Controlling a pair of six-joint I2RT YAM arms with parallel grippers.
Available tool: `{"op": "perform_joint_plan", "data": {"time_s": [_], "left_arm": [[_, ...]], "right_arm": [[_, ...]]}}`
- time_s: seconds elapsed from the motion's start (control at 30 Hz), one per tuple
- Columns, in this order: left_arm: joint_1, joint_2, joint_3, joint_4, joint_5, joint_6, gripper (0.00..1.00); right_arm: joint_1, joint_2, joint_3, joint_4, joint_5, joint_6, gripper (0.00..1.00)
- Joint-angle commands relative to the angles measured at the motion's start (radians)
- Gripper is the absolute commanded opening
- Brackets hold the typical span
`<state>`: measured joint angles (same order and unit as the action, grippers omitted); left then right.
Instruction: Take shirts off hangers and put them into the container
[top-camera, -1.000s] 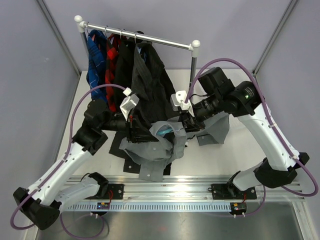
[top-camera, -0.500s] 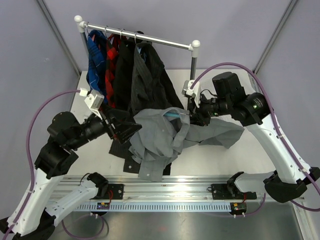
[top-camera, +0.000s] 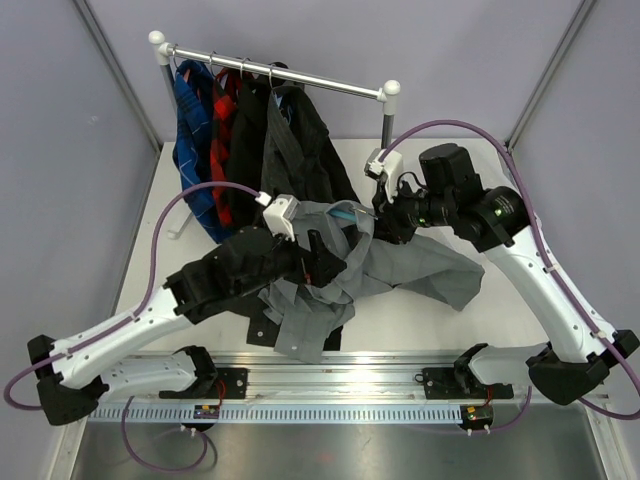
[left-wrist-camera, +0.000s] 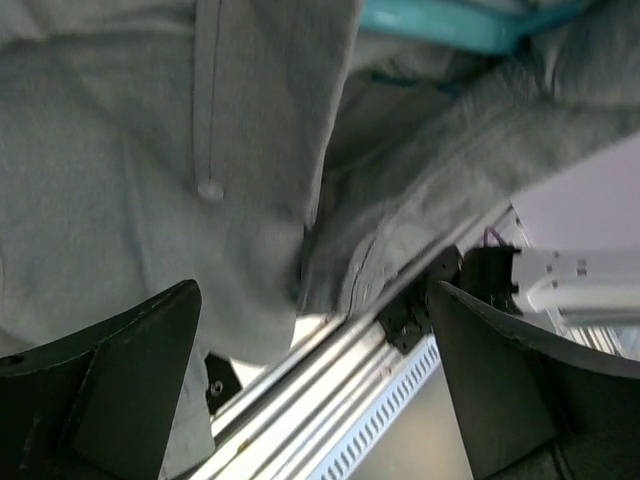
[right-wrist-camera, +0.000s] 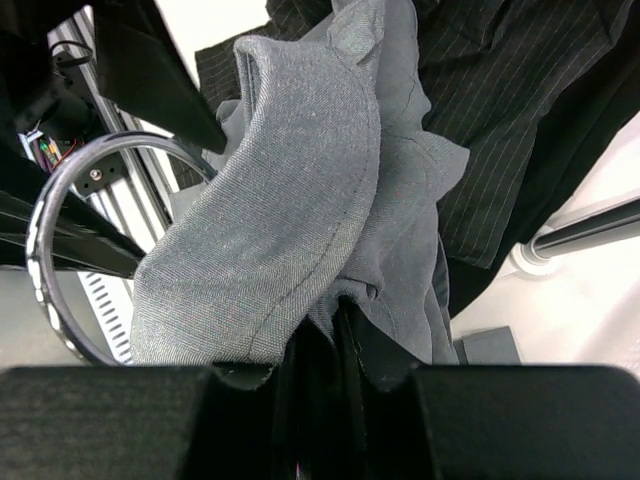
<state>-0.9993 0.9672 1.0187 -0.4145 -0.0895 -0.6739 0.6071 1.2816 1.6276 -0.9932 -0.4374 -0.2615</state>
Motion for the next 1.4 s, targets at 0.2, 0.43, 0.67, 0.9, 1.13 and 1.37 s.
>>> {"op": "perform_joint_plan", "data": {"time_s": [0.2,0.43,0.67,0.9,1.13,1.37], "left_arm": [[-0.041,0.114,-0.029,0.259,-0.36,-0.101,0.94],[-0.041,0.172,-0.045,0.332,-0.336,-0.11,0.52],[-0.041,0.108,-0.026,0.215,-0.377,-0.043,0.0],[-0.032,-0.019,0.136,-0.27,-0.653,0.143,0.0],[-0.015,0.056,0.311,-0.556,-0.75,0.23,0.0],[-0.015,0.201,0.396,-0.662,-0.806,0.382,0.0]], "right_arm": [[-0.018,-0.053,-0.025,0.102,-0.029,0.022,0.0],[-0.035,-0.071,-0.015,0.093,-0.044,0.019,0.0],[-0.055,-0.097,0.0,0.035,-0.009,-0.09,0.0],[-0.055,-0.093,0.061,-0.18,-0.02,-0.333,0.0],[-0.056,-0.031,0.118,-0.343,-0.156,-0.466,0.0],[-0.055,-0.077,0.188,-0.377,-0.322,-0.547,0.0]]}}
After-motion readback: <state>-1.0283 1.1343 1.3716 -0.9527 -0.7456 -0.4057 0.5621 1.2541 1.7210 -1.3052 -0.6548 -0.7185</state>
